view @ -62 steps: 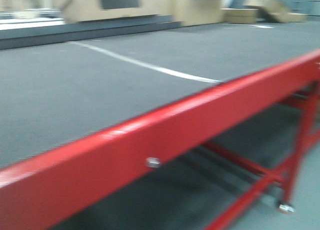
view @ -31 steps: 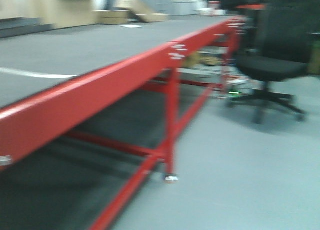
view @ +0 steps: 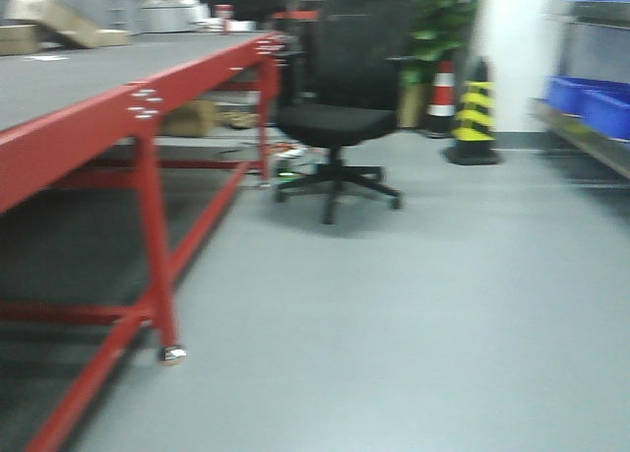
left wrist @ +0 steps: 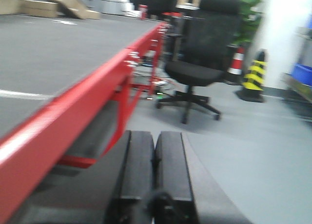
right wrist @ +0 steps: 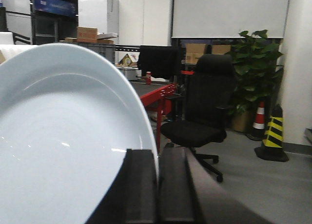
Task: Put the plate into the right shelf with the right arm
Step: 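Drive the base away from the table holding the plate in the right gripper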
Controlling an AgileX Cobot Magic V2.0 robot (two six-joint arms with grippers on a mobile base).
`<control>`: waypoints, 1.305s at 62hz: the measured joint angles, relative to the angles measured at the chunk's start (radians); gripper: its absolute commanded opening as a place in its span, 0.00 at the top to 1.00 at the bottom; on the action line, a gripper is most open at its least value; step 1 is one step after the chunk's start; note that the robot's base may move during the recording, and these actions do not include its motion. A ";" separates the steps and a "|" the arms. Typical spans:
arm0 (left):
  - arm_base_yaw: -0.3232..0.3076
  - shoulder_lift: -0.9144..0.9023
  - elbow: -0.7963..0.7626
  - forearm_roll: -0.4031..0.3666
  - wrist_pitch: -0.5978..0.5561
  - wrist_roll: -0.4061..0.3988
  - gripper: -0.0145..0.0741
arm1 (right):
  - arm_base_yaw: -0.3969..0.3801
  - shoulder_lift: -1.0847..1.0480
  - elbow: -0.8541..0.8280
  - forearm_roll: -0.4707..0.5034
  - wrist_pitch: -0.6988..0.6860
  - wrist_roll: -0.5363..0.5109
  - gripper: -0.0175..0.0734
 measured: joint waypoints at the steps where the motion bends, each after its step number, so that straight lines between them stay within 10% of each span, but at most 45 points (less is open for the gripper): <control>1: 0.000 0.000 0.000 0.000 0.000 0.000 0.89 | 0.000 0.000 0.000 0.000 0.000 0.000 0.75; 81: 0.000 0.000 0.000 0.000 0.000 0.000 0.89 | 0.000 0.000 0.000 0.000 -0.002 -0.002 0.75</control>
